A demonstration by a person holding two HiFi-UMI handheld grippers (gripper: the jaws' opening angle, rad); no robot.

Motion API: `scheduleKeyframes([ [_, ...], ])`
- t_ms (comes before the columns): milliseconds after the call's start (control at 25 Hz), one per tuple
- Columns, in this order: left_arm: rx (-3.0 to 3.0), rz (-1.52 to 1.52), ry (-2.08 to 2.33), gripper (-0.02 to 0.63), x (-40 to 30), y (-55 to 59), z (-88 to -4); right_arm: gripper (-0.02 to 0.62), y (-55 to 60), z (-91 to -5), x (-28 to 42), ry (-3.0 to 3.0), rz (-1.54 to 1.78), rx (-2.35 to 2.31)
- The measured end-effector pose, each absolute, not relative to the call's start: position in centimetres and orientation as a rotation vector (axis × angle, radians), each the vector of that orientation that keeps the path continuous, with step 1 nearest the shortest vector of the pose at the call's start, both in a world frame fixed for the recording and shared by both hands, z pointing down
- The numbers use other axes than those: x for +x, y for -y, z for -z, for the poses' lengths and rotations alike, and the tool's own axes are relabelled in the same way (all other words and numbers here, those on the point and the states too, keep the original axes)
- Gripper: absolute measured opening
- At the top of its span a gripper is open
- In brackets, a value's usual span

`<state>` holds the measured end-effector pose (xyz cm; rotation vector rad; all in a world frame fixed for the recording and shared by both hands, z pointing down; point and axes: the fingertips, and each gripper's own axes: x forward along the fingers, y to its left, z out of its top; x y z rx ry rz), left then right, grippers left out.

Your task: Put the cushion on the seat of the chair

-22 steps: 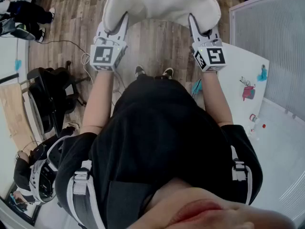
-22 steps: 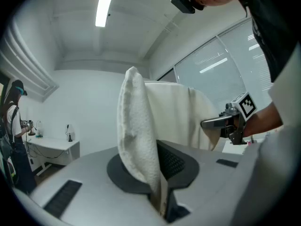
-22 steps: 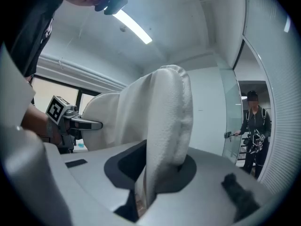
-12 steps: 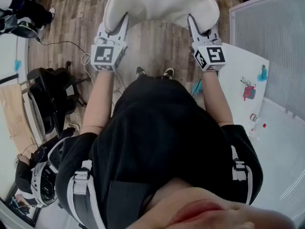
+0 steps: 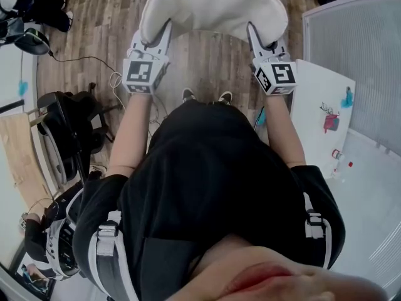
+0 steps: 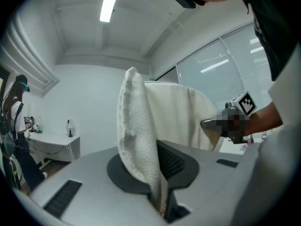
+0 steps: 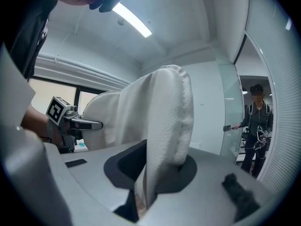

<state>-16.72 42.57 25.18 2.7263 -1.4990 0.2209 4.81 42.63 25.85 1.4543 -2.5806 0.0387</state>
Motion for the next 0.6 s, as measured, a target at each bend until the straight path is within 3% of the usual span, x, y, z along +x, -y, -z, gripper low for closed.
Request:
scheduleKeyframes([
  [280, 2.734, -0.225, 1.472, 0.052, -19.9, -41.4, -25.5, 0.057, -42.1, -26.2, 1.6, 2.568, -0.057, 1.466],
  [600, 2.736, -0.229, 1.469, 0.052, -18.6, -39.2, -26.0, 0.057, -39.8, -26.7, 2.9, 2.574, -0.048, 1.454],
])
